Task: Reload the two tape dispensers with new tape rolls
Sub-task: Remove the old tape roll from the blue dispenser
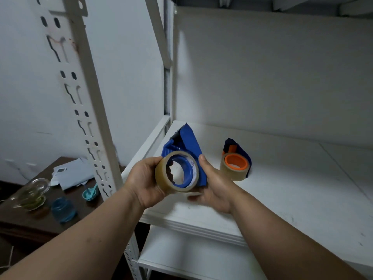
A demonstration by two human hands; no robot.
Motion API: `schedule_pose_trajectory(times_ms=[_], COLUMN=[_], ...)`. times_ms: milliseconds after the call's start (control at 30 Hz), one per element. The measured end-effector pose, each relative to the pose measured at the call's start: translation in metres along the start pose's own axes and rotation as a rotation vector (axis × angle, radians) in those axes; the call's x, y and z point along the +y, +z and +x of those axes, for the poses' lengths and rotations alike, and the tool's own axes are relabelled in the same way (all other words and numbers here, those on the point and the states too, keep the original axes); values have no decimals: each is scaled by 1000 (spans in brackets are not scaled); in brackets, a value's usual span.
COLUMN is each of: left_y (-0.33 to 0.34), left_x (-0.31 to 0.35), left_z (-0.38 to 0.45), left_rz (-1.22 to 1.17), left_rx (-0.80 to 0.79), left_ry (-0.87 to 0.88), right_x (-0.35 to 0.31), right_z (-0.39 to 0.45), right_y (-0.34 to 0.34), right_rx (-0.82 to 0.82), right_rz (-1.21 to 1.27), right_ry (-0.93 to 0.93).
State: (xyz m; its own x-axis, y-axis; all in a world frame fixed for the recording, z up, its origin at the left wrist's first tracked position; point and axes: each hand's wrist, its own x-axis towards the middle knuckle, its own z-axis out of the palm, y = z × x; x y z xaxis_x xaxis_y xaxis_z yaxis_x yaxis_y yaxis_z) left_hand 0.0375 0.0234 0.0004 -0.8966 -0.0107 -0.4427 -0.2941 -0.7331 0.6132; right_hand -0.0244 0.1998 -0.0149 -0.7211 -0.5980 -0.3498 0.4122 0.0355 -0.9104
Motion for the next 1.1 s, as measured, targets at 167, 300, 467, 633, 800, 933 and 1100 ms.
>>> schedule_pose_trajectory(times_ms=[167, 300, 467, 633, 800, 933, 1100], left_y=[-7, -9, -10, -18, -25, -12, -4], left_x=[13, 19, 22, 26, 21, 21, 25], left_z=[3, 10, 18, 21, 21, 24, 30], left_rz=[13, -11, -5, 146, 163, 111, 68], left_rx=[19, 39, 63, 193, 188, 175, 149], left_ry=[-59, -94, -139, -161, -176, -82, -17], right_x=[-15, -20, -14, -14, -19, -14, 3], right_z=[12, 23, 30, 30, 24, 28, 14], right_y=[-5, -8, -12, -22, -26, 4, 67], right_rx=[46, 47, 28, 179, 346, 747, 498], right_rz=[-122, -108, -34, 63, -304, -768, -1078], right_ry=[2, 28, 28, -17, -107, -456, -672])
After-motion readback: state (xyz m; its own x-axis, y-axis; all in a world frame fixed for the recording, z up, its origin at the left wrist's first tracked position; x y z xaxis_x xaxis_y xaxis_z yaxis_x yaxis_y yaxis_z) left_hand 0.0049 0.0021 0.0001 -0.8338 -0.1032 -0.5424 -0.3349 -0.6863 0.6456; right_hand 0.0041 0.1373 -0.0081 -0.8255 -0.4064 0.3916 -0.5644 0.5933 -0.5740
